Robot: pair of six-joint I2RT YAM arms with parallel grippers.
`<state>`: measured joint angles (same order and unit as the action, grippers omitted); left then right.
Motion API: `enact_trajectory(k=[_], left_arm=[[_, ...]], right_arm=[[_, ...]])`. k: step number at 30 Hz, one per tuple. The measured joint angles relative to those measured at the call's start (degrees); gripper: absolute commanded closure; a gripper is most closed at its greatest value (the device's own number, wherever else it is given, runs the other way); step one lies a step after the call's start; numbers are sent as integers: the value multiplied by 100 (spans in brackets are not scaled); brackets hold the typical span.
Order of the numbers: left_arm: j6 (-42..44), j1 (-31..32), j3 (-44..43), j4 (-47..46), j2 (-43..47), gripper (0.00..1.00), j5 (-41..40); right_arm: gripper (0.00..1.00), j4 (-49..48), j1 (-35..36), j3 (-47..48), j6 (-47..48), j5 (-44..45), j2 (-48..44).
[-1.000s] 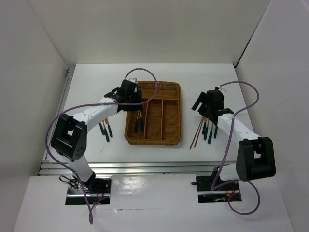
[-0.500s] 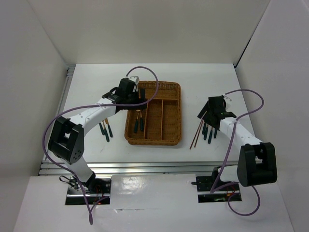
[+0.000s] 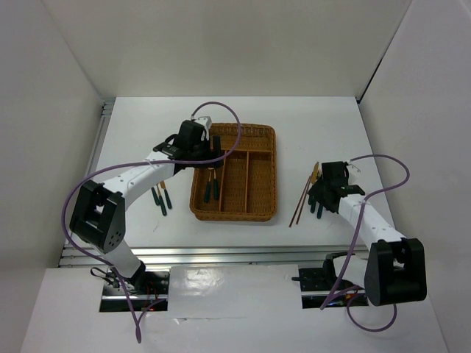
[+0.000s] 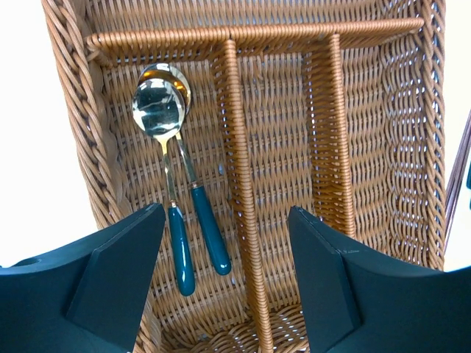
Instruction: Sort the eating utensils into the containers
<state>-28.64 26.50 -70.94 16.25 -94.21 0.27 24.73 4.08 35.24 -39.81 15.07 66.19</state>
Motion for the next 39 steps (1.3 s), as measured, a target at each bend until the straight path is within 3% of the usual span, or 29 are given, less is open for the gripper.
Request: enact_trajectory(k=[8, 24, 33, 39], left_arm=[[2, 0, 22, 0, 0, 18, 116], [2, 0, 22, 4, -13, 18, 166], [2, 0, 22, 4, -52, 18, 192], [7, 0, 22, 11, -98, 18, 199]], right_arm=[[41, 55, -2, -114, -289, 81, 57], [43, 111, -251, -118, -531, 229, 651], [59, 107, -337, -68, -374, 201, 907], [63, 85, -337, 33, -260, 166, 1054]])
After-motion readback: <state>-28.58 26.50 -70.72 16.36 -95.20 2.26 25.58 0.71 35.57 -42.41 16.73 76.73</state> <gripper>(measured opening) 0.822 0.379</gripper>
